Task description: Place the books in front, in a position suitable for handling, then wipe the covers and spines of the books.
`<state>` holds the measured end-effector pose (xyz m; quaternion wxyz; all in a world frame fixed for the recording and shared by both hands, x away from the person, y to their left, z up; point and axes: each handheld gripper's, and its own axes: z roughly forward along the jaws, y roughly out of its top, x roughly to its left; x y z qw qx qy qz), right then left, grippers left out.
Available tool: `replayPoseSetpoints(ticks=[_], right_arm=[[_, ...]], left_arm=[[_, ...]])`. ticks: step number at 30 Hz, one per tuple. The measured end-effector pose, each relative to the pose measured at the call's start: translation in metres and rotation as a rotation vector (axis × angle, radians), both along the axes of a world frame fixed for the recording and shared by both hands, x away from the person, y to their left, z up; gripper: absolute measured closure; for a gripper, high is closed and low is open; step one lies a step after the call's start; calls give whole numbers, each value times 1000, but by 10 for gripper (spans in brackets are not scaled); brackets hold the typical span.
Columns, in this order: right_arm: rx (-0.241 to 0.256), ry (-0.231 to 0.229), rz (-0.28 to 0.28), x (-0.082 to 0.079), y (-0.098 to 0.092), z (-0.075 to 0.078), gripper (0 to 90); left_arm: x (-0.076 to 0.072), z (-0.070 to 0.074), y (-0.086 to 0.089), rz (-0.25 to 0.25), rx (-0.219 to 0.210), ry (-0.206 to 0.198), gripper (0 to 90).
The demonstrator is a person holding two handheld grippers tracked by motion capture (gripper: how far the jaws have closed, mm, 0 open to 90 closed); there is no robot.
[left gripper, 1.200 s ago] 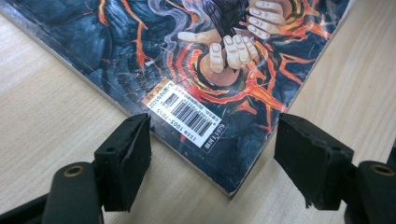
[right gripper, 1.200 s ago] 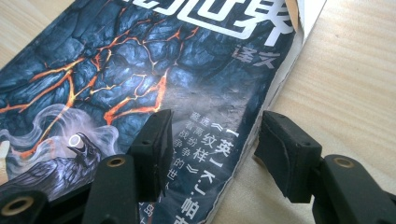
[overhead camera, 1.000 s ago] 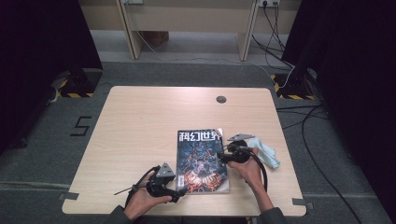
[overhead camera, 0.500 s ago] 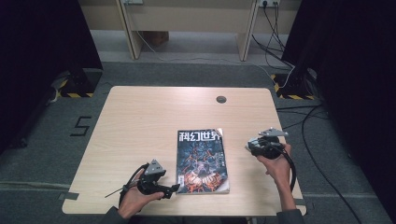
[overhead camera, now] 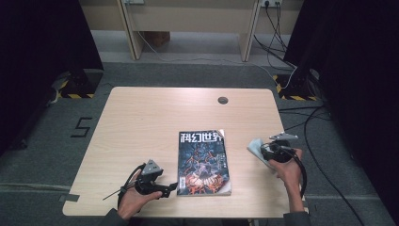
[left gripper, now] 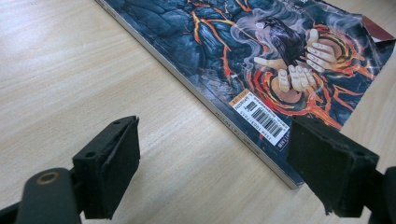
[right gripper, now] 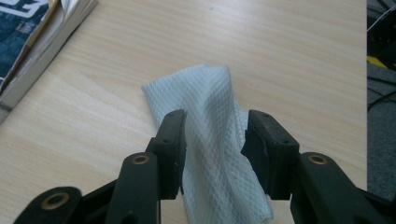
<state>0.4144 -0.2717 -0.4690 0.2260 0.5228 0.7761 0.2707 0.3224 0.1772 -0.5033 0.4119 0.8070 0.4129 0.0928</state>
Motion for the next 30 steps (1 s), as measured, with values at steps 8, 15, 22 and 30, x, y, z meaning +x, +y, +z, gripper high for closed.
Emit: replayPoseSetpoints(ticks=[8, 15, 22, 30], right_arm=[[-19, 58, 19, 2, 2, -9, 598], [-3, 92, 33, 5, -1, -22, 693], [8, 55, 35, 4, -3, -17, 785], [29, -78, 118, -3, 28, 20, 790]], left_arm=[[5, -3, -9, 5, -16, -1, 169], [12, -7, -30, -13, -4, -16, 178], [11, -12, -45, -55, 50, -30, 225], [7, -12, -46, -51, 59, -43, 265]])
